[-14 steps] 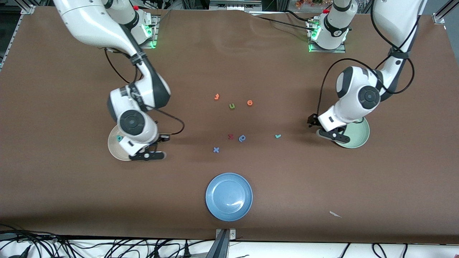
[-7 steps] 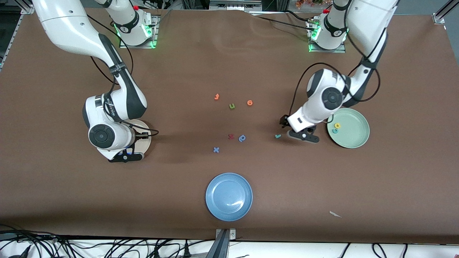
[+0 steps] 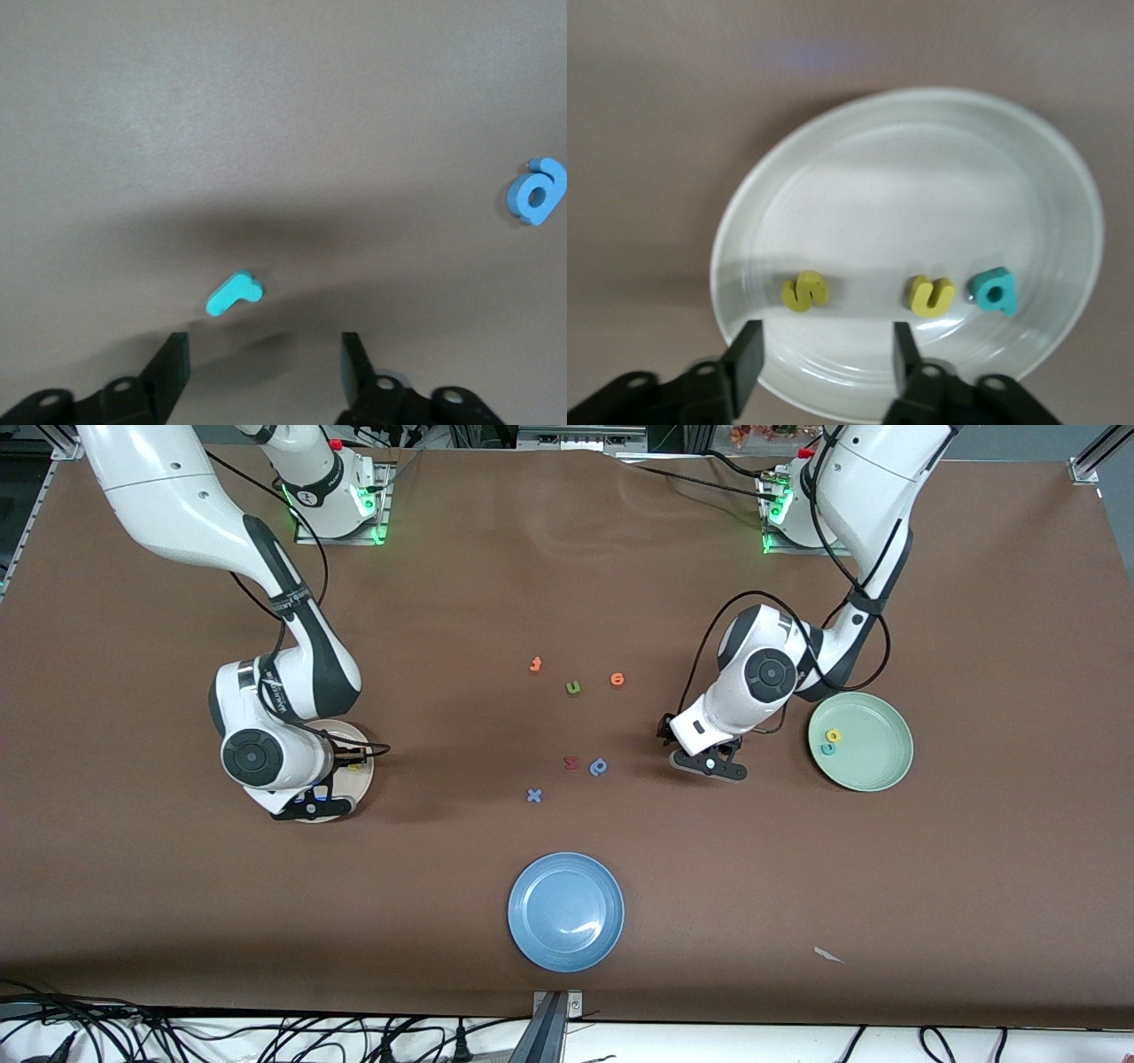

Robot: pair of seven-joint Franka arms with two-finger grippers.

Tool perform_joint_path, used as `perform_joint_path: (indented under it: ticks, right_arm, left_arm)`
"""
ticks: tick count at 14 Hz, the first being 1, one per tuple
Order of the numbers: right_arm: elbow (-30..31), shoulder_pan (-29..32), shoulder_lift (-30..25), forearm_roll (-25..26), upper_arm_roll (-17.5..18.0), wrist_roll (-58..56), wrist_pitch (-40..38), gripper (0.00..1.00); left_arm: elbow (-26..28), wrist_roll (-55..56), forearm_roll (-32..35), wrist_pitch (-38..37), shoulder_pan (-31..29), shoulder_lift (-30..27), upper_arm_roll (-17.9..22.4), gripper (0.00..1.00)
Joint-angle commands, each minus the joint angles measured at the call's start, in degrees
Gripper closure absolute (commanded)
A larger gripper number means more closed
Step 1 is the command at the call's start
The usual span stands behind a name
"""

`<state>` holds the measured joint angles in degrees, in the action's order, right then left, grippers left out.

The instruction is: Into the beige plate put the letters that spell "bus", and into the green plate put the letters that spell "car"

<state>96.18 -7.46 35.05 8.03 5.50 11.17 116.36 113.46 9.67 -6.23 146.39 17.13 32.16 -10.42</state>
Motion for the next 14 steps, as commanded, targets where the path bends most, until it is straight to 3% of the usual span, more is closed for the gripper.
perform_joint_path:
  ticks: [1, 3, 6, 9, 12, 14]
  right_arm:
    - [-1.0, 0.5, -6.1, -1.2, -0.7, -0.9, -2.5, 0.01]
    - [-3.1, 0.5, -9.1, -1.2, -1.7, -0.9, -5.3, 0.01]
    - [-7.6, 0.5, -12.8, -1.2, -4.3, -1.1, -11.5, 0.01]
    - [-12.2, 0.5, -15.6, -2.0, -5.6, -1.1, -21.6, 0.01]
    - [-8.2, 0.4, -20.4, -2.1, -6.3, -1.1, -20.7, 0.01]
    - [-4.6, 0.5, -22.1, -3.0, -6.4, -1.1, -17.0, 0.01]
  left_arm:
    - [-1.6, -0.1, -1.1, 0.7, 0.9, 1.2, 0.9, 0.37]
    - [-1.6, -0.2, -1.0, 0.7, 0.9, 1.8, 1.7, 0.36]
    - [-2.4, -0.9, -0.7, 2.2, 1.1, 2.7, 3.4, 0.26]
    - [-3.1, -0.4, -0.5, 2.4, 1.9, 3.7, 3.5, 0.29]
    - [-3.2, -0.2, -0.5, 2.4, 2.3, 3.8, 3.5, 0.3]
    - [-3.1, -0.3, -0.5, 2.4, 2.3, 4.1, 3.5, 0.41]
